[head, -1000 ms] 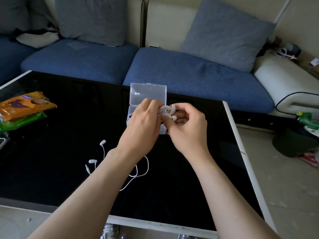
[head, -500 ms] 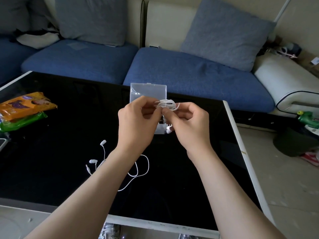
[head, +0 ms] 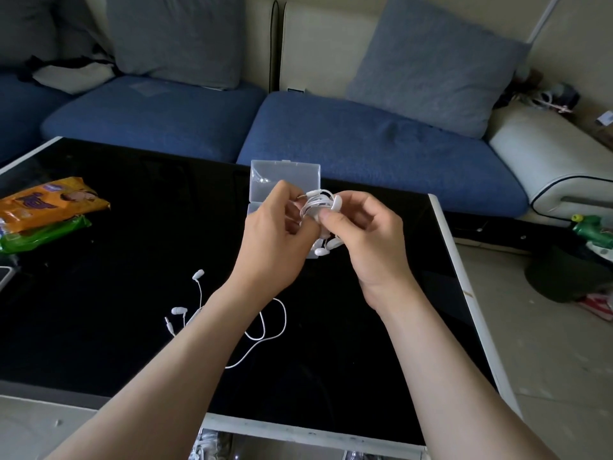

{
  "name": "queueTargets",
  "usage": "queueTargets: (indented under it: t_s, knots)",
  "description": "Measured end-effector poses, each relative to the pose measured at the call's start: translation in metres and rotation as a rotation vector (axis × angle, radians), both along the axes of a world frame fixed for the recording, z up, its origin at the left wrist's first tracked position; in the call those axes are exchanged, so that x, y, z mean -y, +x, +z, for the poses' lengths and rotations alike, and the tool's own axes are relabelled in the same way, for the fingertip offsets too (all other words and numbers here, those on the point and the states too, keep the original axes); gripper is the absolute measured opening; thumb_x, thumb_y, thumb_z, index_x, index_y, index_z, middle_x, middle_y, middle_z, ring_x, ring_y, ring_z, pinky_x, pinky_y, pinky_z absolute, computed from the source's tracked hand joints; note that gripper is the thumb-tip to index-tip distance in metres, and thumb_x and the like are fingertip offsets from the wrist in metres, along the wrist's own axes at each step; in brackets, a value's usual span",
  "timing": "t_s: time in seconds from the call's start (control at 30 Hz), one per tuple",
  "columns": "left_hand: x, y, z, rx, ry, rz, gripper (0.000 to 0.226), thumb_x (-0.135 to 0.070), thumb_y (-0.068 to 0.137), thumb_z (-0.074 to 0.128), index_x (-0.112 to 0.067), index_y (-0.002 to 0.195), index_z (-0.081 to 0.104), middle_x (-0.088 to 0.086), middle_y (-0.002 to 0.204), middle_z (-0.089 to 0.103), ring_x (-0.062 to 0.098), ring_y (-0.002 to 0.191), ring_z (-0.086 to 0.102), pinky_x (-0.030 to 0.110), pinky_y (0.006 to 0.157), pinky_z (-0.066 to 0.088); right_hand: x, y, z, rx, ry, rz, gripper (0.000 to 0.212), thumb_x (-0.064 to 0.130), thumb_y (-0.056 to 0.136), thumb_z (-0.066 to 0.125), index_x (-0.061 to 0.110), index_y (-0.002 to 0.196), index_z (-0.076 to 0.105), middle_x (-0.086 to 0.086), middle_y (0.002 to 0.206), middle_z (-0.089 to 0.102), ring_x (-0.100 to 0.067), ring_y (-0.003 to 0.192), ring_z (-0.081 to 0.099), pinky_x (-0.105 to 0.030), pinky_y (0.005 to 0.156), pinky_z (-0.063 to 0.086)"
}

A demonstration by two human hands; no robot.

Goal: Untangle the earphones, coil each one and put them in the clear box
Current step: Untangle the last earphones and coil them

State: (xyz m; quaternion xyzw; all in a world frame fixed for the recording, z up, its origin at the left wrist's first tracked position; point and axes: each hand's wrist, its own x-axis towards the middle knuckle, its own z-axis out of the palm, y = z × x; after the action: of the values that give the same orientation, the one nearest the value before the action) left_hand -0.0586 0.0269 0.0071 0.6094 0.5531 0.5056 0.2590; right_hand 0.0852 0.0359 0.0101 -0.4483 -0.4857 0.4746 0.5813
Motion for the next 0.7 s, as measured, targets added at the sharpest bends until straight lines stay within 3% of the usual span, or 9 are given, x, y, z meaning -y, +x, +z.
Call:
queueTargets:
  t_s: [0.07,0.13,0.23,0.3,0.4,0.6,0.7]
  knots:
    - [-0.001,-0.002,-0.002,0.06,-0.037,-0.003,0.012,-0.022,0.093,0.073,-0.018,0.1,0.063,-0.003,0.086,0.073,0.015,0.075,0.075,0.043,0.073,0.062,0.0,0.001,-0.001,0.001,0.009,-0.009,0.016,0.003,0.09,0.081,0.001,0.104,0.073,-0.01,0.095,0.079,-0.015,0.08,0.075,-0.025,0.071,0.057]
    - [-0.003,-0.004,-0.002,0.131,-0.059,-0.005,0.012,-0.025,0.092,0.075,-0.018,0.096,0.066,-0.003,0.084,0.075,0.015,0.076,0.077,0.047,0.077,0.063,0.001,0.001,0.0,0.013,0.002,-0.025,0.016,0.012,0.091,0.083,0.005,0.103,0.074,-0.01,0.093,0.079,-0.015,0.078,0.075,-0.031,0.063,0.058]
    - [-0.004,-0.005,0.0,0.143,-0.063,-0.027,0.007,-0.018,0.089,0.076,-0.016,0.091,0.07,-0.005,0.083,0.078,0.008,0.083,0.076,0.032,0.077,0.058,0.0,0.002,-0.001,0.054,-0.049,-0.036,0.019,0.028,0.092,0.083,0.014,0.102,0.075,-0.004,0.087,0.079,-0.012,0.068,0.07,-0.033,0.052,0.052]
    - [-0.004,-0.006,0.002,0.227,-0.076,-0.066,0.006,-0.006,0.088,0.075,-0.009,0.093,0.072,-0.001,0.083,0.077,0.008,0.081,0.075,0.022,0.073,0.054,-0.001,0.002,-0.001,0.033,-0.062,-0.028,0.018,0.027,0.092,0.083,0.014,0.102,0.075,0.0,0.086,0.079,-0.009,0.069,0.07,-0.031,0.057,0.054]
    - [-0.002,-0.005,0.007,0.373,-0.085,-0.148,0.011,-0.004,0.093,0.076,-0.006,0.103,0.072,0.004,0.09,0.078,0.018,0.083,0.078,0.024,0.076,0.058,-0.002,0.001,-0.001,0.005,-0.018,0.03,0.015,0.012,0.094,0.08,0.008,0.107,0.075,-0.001,0.095,0.081,-0.01,0.083,0.076,-0.022,0.072,0.057]
    - [0.003,-0.005,0.007,0.166,0.055,-0.185,0.016,-0.017,0.093,0.08,-0.017,0.107,0.074,-0.003,0.099,0.079,0.017,0.093,0.078,0.042,0.086,0.064,-0.001,0.002,-0.003,0.002,0.02,0.05,0.021,0.012,0.095,0.078,0.011,0.116,0.077,-0.004,0.105,0.082,-0.012,0.097,0.078,-0.019,0.08,0.057]
    - [0.006,-0.003,0.007,0.046,0.095,-0.166,0.032,-0.021,0.084,0.089,-0.021,0.109,0.07,-0.009,0.102,0.077,0.01,0.094,0.076,0.034,0.085,0.063,-0.001,0.002,-0.001,-0.026,0.011,0.033,0.018,0.012,0.093,0.08,0.011,0.111,0.078,-0.006,0.102,0.082,-0.014,0.094,0.078,-0.019,0.075,0.056]
